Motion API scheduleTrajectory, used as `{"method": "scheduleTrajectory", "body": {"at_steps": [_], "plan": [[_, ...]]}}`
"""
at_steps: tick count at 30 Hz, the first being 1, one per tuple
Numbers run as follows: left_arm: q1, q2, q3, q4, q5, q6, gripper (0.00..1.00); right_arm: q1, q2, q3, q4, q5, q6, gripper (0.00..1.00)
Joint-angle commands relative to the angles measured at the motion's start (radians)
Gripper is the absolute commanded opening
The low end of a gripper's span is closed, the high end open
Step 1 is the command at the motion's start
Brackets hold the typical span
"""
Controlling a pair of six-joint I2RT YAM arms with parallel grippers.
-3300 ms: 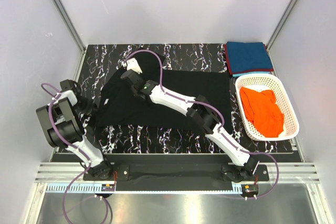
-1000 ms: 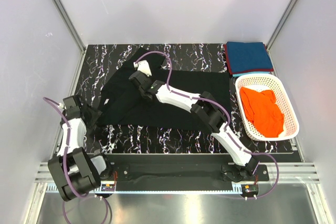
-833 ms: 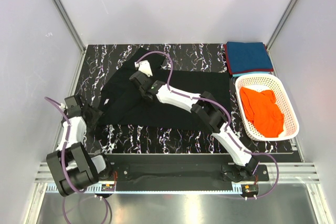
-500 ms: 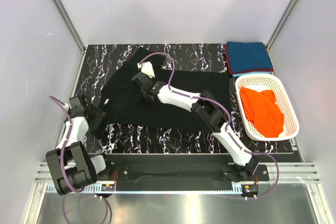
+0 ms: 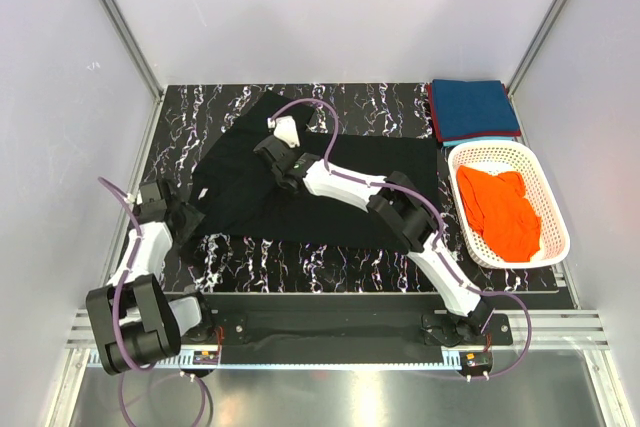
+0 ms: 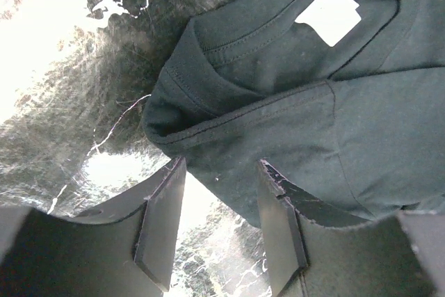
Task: Fold and stack the t-shirts
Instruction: Fold the tshirt
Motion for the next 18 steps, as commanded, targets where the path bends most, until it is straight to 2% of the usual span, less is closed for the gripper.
{"method": "scheduleTrajectory", "body": {"at_steps": [1, 6, 11, 15, 16, 18], "plan": [[-0.014, 0.012, 0.0, 0.034, -0.057, -0.026, 0.49, -0.012, -0.094, -0.007, 0.023, 0.02, 0.017, 0.0], [-0.022, 0.025, -0.014, 0.048, -0.079, -0.054, 0.52, -0.012, -0.105, -0.007, 0.026, 0.013, 0.014, 0.0], [-0.022, 0.097, -0.003, 0.054, -0.132, -0.065, 0.48, -0.012, -0.112, -0.015, 0.026, -0.013, 0.019, 0.0], [-0.02, 0.189, 0.051, 0.05, -0.157, -0.056, 0.31, -0.012, -0.125, -0.038, 0.052, -0.064, 0.028, 0.0], [-0.02, 0.205, 0.063, 0.045, -0.161, -0.056, 0.2, -0.01, -0.135, -0.061, 0.066, -0.09, 0.023, 0.0], [-0.02, 0.232, 0.098, 0.039, -0.174, -0.062, 0.11, -0.012, -0.148, -0.082, 0.106, -0.113, 0.014, 0.0]]}}
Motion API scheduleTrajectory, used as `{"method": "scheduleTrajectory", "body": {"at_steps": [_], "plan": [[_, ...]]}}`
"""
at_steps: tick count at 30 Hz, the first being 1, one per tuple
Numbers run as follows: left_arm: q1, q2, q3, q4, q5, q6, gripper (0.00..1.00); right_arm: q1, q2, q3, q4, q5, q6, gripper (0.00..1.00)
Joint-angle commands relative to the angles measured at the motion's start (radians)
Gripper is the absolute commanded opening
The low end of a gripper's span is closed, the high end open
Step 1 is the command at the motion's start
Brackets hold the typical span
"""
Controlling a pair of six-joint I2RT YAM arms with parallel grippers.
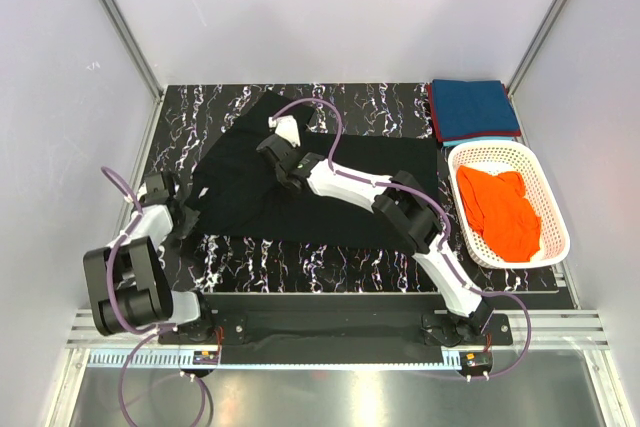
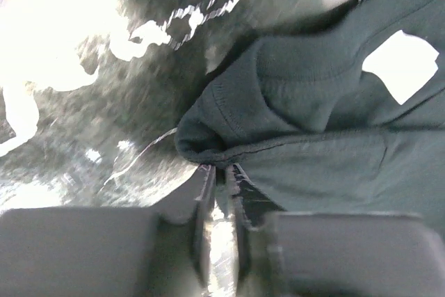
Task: Fold and stack the t-shirts
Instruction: Fold the tshirt
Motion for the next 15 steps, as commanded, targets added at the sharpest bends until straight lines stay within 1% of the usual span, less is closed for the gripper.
{"method": "scheduleTrajectory", "body": {"at_steps": [1, 2, 3, 6, 11, 15], "plan": [[-0.004, 0.04, 0.065, 0.02, -0.066, 0.0, 0.05, -0.011, -0.097, -0.038, 0.087, -0.062, -0.009, 0.0], [-0.003, 0.038, 0.076, 0.018, -0.078, 0.002, 0.0, -0.009, -0.1, -0.041, 0.093, -0.062, -0.015, 0.0], [-0.004, 0.035, 0.085, 0.02, -0.086, 0.005, 0.0, -0.011, -0.101, -0.043, 0.097, -0.059, -0.023, 0.0], [-0.004, 0.028, 0.113, 0.023, -0.101, 0.025, 0.0, -0.011, -0.092, -0.043, 0.097, -0.03, -0.063, 0.0], [-0.004, 0.046, 0.127, 0.003, -0.144, 0.032, 0.03, -0.017, -0.078, -0.029, 0.102, -0.053, -0.081, 0.0], [-0.004, 0.078, 0.156, -0.017, -0.152, 0.034, 0.04, -0.021, -0.083, -0.035, 0.105, -0.048, -0.089, 0.0]]}}
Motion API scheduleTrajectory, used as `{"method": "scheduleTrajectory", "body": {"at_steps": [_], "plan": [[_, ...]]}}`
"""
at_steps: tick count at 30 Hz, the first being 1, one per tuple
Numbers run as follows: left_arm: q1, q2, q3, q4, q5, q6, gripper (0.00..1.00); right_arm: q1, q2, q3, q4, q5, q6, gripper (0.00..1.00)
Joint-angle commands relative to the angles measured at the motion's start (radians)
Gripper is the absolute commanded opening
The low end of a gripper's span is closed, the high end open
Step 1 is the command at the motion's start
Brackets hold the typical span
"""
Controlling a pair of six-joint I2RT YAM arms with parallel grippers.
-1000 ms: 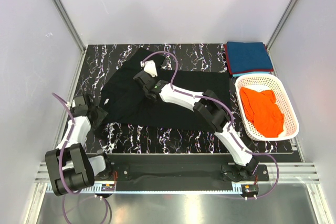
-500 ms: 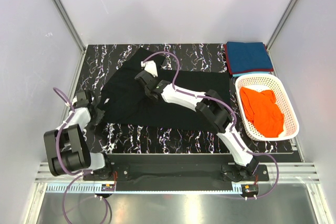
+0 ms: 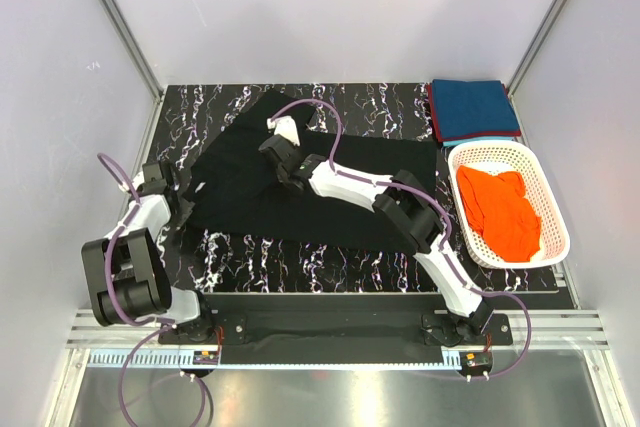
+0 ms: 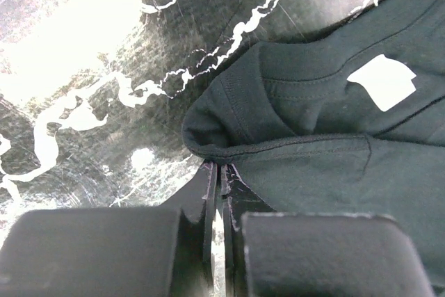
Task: Fold and stack the t-shirts
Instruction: Fold the tshirt
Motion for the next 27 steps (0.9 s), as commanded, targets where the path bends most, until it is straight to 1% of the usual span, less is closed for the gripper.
{"method": "scheduleTrajectory", "body": {"at_steps": [1, 2, 3, 6, 9, 12, 13, 15, 18, 19, 20, 21, 23, 24, 25, 27], "plan": [[-0.001, 0.024, 0.058, 0.004, -0.063, 0.013, 0.05, -0.016, -0.068, 0.01, 0.044, -0.015, -0.035, 0.0], [-0.001, 0.026, 0.061, 0.003, -0.064, 0.01, 0.07, -0.021, -0.069, 0.008, 0.047, -0.022, -0.046, 0.0], [-0.001, 0.026, 0.066, 0.0, -0.067, 0.01, 0.11, -0.023, -0.07, 0.004, 0.06, -0.028, -0.056, 0.0], [-0.001, 0.026, 0.086, -0.005, -0.087, 0.011, 0.11, -0.029, -0.077, -0.012, 0.087, -0.044, -0.101, 0.0], [-0.001, 0.024, 0.106, 0.004, -0.089, 0.008, 0.14, -0.035, -0.079, -0.013, 0.105, -0.117, -0.139, 0.0], [0.001, 0.044, 0.124, 0.007, -0.092, 0.013, 0.15, -0.035, -0.082, -0.013, 0.105, -0.198, -0.147, 0.0], [0.001, 0.049, 0.127, 0.006, -0.089, 0.014, 0.15, -0.033, -0.082, -0.015, 0.11, -0.2, -0.148, 0.0], [-0.001, 0.061, 0.129, 0.004, -0.087, 0.018, 0.19, -0.035, -0.086, -0.025, 0.119, -0.182, -0.151, 0.0], [0.002, 0.069, 0.144, -0.033, -0.128, 0.007, 0.3, -0.033, -0.08, -0.019, 0.117, -0.157, -0.17, 0.01], [0.001, 0.073, 0.152, -0.045, -0.151, 0.005, 0.33, -0.035, -0.08, -0.018, 0.117, -0.154, -0.176, 0.02], [0.001, 0.077, 0.165, -0.077, -0.165, 0.002, 0.4, -0.035, -0.08, -0.016, 0.119, -0.15, -0.182, 0.05], [0.001, 0.086, 0.196, -0.098, -0.179, -0.001, 0.42, -0.035, -0.085, -0.018, 0.119, -0.127, -0.191, 0.11], [0.001, 0.095, 0.234, -0.158, -0.205, -0.01, 0.49, -0.047, -0.096, -0.021, 0.107, -0.095, -0.19, 0.18], [0.001, 0.093, 0.266, -0.168, -0.199, -0.004, 0.57, -0.052, -0.112, -0.024, 0.099, -0.066, -0.179, 0.22], [0.001, 0.089, 0.276, -0.169, -0.17, 0.002, 0.61, -0.065, -0.122, -0.027, 0.088, -0.046, -0.168, 0.29], [-0.01, 0.08, 0.308, -0.165, -0.133, 0.027, 0.66, -0.084, -0.154, -0.041, 0.047, -0.012, -0.121, 0.35]]}}
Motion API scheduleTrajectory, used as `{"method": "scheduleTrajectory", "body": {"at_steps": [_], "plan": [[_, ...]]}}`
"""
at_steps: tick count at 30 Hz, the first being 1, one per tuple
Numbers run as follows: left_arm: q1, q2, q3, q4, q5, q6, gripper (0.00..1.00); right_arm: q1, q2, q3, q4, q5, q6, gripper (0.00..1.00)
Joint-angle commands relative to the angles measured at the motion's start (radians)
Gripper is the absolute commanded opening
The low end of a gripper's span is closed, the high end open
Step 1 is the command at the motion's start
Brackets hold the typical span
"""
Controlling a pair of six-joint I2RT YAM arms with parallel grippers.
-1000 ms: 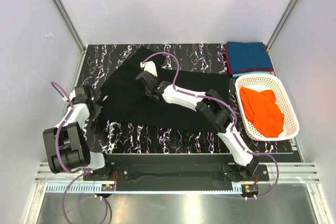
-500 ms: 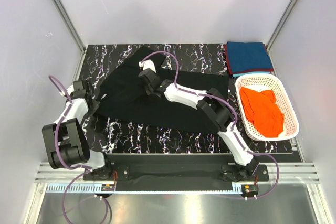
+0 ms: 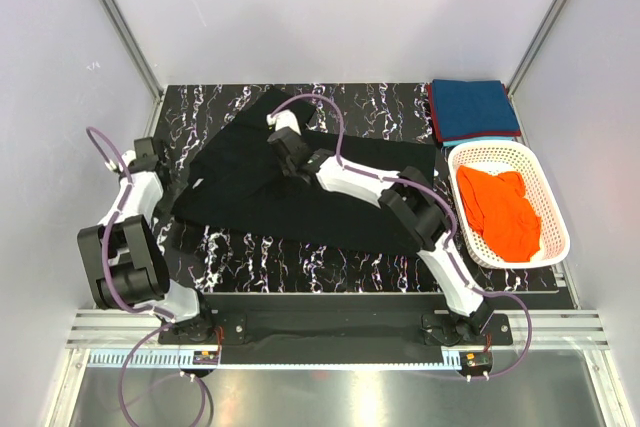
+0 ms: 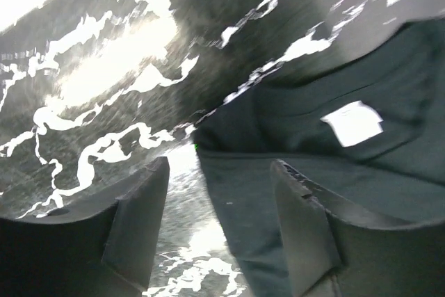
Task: Fold and stack the t-shirts
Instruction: Fold the tshirt
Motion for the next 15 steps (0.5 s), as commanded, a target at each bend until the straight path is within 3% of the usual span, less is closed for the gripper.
{"method": "scheduleTrajectory", "body": {"at_steps": [1, 5, 10, 13, 15], "plan": [[-0.033, -0.017, 0.089, -0.012, 0.035, 0.029, 0.66, -0.055, -0.147, -0.021, -0.028, 0.091, 0.055, 0.42], [-0.162, 0.004, 0.131, 0.058, 0.164, 0.124, 0.66, -0.095, -0.242, -0.121, -0.082, -0.034, 0.131, 0.48], [-0.272, 0.085, 0.16, 0.147, 0.393, 0.14, 0.66, -0.098, -0.291, -0.169, -0.078, -0.392, 0.215, 0.51], [-0.273, 0.154, 0.163, 0.159, 0.445, 0.115, 0.65, -0.097, -0.269, -0.15, -0.044, -0.505, 0.221, 0.41], [-0.273, 0.185, 0.156, 0.158, 0.441, 0.118, 0.65, -0.097, -0.228, -0.102, -0.041, -0.562, 0.223, 0.27]]}}
